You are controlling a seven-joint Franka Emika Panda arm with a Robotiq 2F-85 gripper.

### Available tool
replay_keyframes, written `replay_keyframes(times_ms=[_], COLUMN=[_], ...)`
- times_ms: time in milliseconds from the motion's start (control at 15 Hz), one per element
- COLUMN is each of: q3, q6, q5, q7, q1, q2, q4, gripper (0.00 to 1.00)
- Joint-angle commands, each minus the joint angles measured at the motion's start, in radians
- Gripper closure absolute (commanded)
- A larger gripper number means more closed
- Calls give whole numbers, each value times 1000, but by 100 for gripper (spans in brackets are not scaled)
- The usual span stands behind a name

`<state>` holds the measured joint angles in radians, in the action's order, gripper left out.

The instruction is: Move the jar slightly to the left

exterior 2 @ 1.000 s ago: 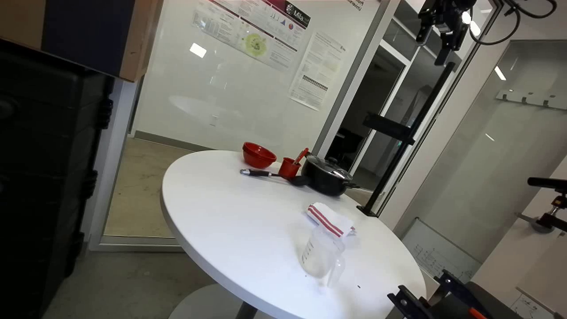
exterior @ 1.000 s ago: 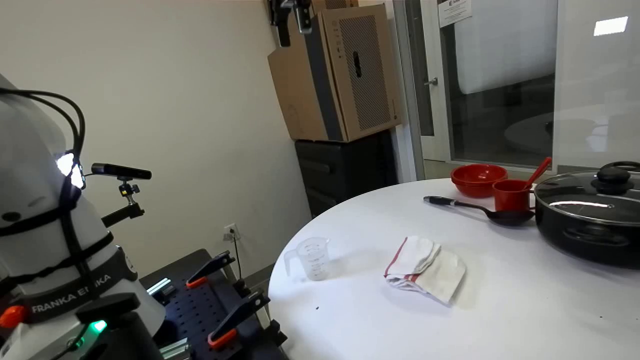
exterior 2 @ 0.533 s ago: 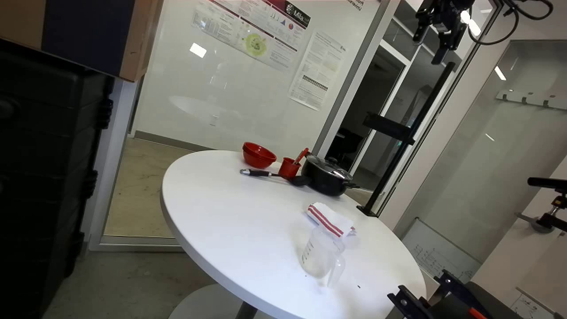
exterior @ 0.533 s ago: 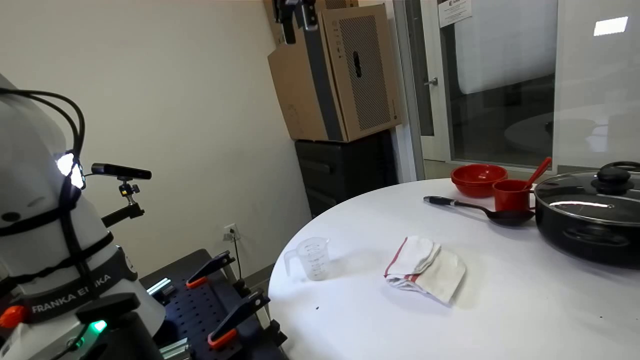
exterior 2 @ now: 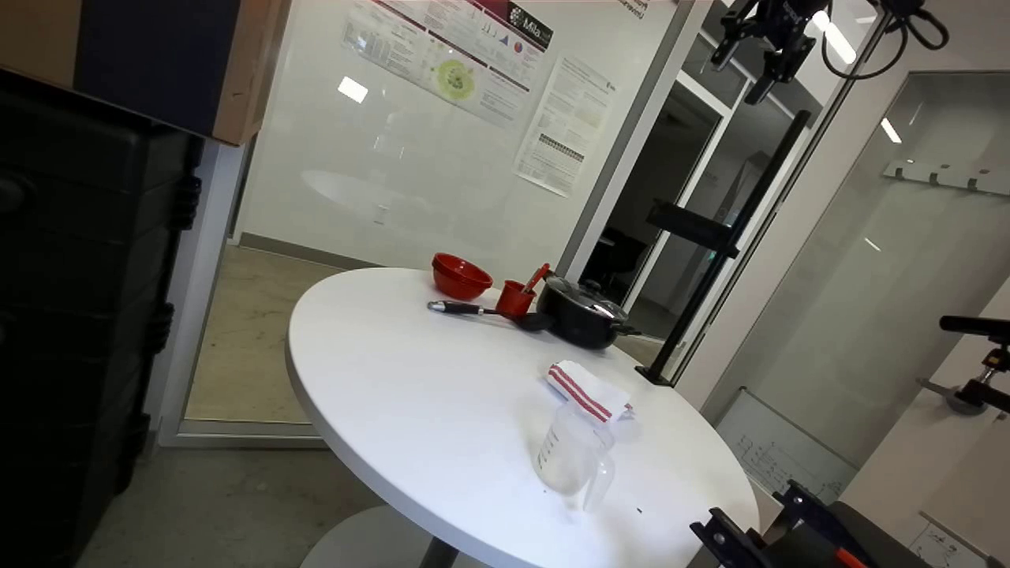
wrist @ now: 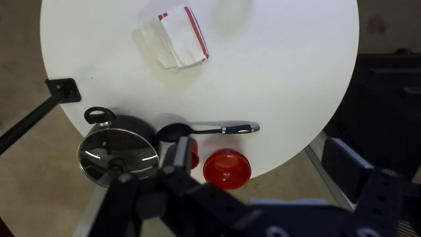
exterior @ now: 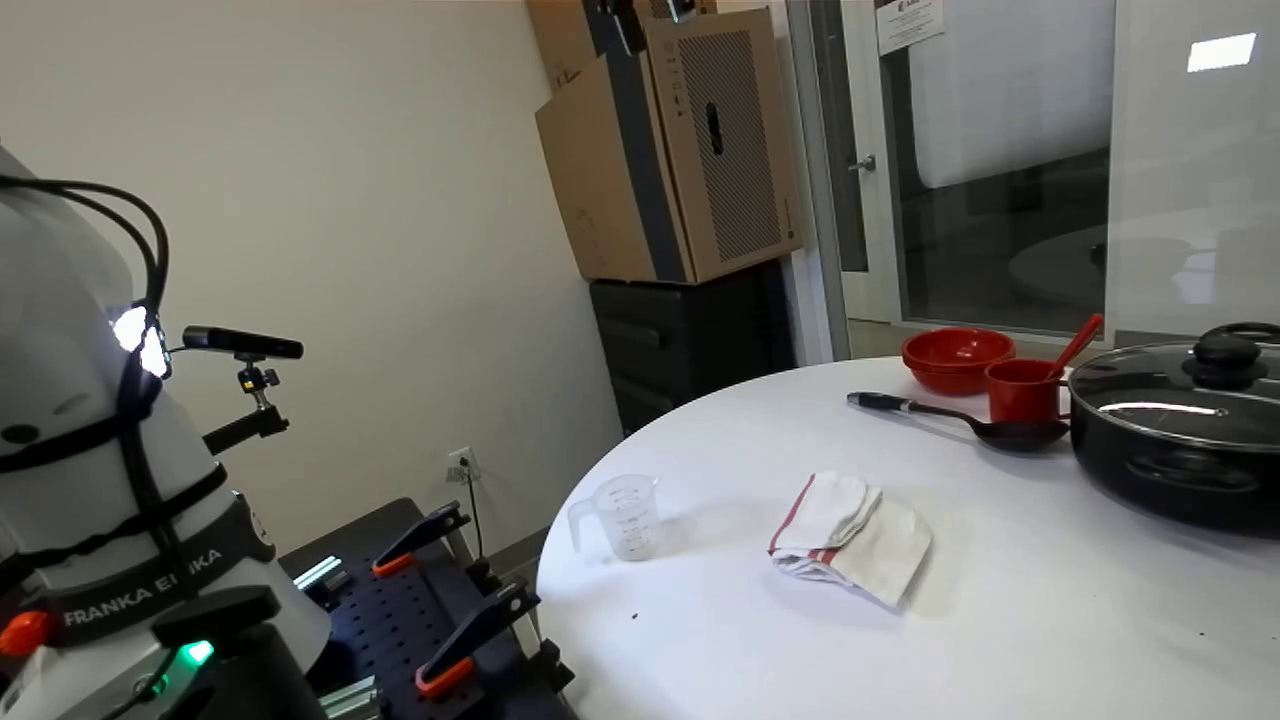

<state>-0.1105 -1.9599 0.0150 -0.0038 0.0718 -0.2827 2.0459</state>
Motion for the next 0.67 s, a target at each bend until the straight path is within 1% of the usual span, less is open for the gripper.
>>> replay_keyframes(times_ms=[0, 133, 333, 600], q3=[16, 26, 50, 98], q6=[19, 12, -81, -240], q5=[17, 29, 60, 198], q7=[13, 19, 55, 118], q1=[7, 4, 2, -9], q2=[-5, 0, 56, 149], q4=[35, 89, 156, 255], gripper=[0, 0, 0, 0])
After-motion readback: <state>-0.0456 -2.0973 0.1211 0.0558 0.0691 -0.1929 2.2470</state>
